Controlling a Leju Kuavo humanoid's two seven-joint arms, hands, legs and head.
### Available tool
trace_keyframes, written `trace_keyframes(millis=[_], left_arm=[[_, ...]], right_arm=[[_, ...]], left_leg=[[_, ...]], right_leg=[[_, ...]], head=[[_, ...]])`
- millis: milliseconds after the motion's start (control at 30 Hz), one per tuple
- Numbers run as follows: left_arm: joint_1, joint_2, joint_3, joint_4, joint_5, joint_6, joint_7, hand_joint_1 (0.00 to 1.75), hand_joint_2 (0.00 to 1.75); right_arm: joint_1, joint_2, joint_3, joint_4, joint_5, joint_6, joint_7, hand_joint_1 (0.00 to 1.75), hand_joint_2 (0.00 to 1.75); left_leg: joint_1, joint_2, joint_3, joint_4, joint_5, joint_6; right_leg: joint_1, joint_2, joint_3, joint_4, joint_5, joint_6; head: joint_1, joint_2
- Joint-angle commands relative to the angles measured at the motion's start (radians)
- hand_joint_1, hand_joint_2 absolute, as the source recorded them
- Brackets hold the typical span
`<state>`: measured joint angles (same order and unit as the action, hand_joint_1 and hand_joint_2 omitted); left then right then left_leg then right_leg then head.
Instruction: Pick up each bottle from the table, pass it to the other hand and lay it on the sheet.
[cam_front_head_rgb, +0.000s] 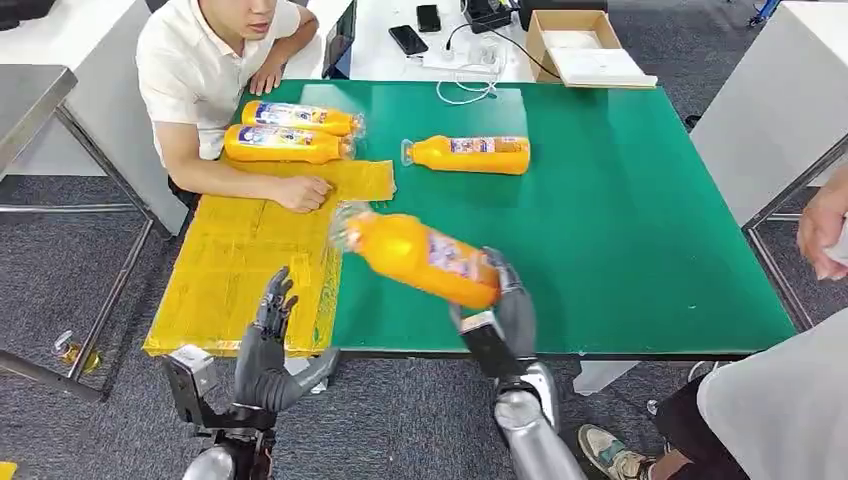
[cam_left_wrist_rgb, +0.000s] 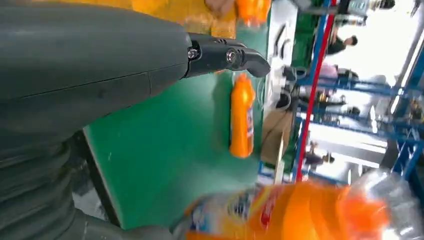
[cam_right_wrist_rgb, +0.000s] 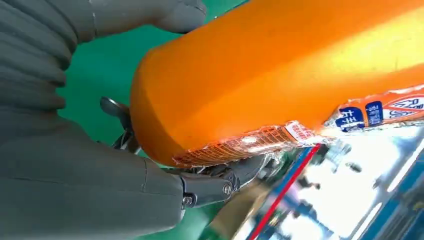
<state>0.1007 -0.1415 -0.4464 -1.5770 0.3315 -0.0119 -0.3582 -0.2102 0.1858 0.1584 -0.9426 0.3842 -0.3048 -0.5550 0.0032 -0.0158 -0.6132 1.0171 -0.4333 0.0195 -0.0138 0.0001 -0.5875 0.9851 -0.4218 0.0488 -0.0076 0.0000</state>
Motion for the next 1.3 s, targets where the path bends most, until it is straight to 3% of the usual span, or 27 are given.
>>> trace_keyframes(millis=[33,300,567,1200,1233,1267,1300], left_arm=[[-0.128,-0.014,-0.056,0.172,0.028,-0.032,0.014,0.0,1.75],[-0.152,-0.027,-0.072,0.175,0.143,-0.077,0.06,0.0,1.75],[-0.13,-0.058,-0.028,0.052,0.186,-0.03,-0.029,0.0,1.75],[-0.1,-0.081,0.025,-0.004,0.258,-0.011,-0.045,0.0,1.75],[-0.118,-0.059,0.003,0.019,0.246,-0.022,-0.035,1.64,1.75],[-0.137,-0.04,-0.008,0.046,0.255,-0.045,-0.041,1.75,1.75],[-0.141,-0.035,-0.009,0.057,0.263,-0.057,-0.043,1.75,1.75]], right_arm=[[-0.101,0.04,0.243,0.147,0.018,0.022,-0.012,1.75,1.75],[-0.151,0.061,0.339,0.199,0.005,0.005,-0.016,1.75,1.75],[-0.158,0.087,0.395,0.317,-0.026,0.028,-0.032,1.75,1.75],[-0.151,0.107,0.434,0.389,-0.037,0.049,-0.039,1.75,1.75],[-0.153,0.107,0.439,0.388,-0.034,0.045,-0.041,1.75,1.75],[-0.156,0.108,0.441,0.386,-0.035,0.045,-0.041,1.75,1.75],[-0.158,0.11,0.441,0.385,-0.037,0.047,-0.042,1.75,1.75]], left_leg=[[0.0,0.003,0.004,-0.001,0.0,-0.001],[0.0,0.003,0.005,-0.001,-0.001,-0.001],[0.0,0.003,0.006,-0.001,-0.002,-0.001],[0.0,0.0,0.004,-0.001,-0.001,-0.001],[0.0,0.001,0.004,-0.001,-0.001,-0.001],[0.001,0.0,0.004,-0.001,-0.001,-0.001],[0.0,0.001,0.005,-0.001,-0.001,-0.001]], right_leg=[[0.0,0.002,0.003,-0.001,0.0,-0.002],[0.0,0.002,0.004,-0.001,-0.001,-0.002],[0.001,0.001,0.006,0.0,-0.001,-0.003],[0.0,-0.001,0.004,-0.001,-0.001,-0.002],[0.001,-0.001,0.004,-0.001,-0.001,-0.002],[0.001,-0.001,0.004,-0.001,-0.001,-0.002],[0.0,-0.001,0.004,-0.001,-0.001,-0.002]], head=[[0.0,0.0],[0.0,0.0],[0.0,0.0],[0.0,0.0],[0.0,0.0],[0.0,0.0],[0.0,0.0]])
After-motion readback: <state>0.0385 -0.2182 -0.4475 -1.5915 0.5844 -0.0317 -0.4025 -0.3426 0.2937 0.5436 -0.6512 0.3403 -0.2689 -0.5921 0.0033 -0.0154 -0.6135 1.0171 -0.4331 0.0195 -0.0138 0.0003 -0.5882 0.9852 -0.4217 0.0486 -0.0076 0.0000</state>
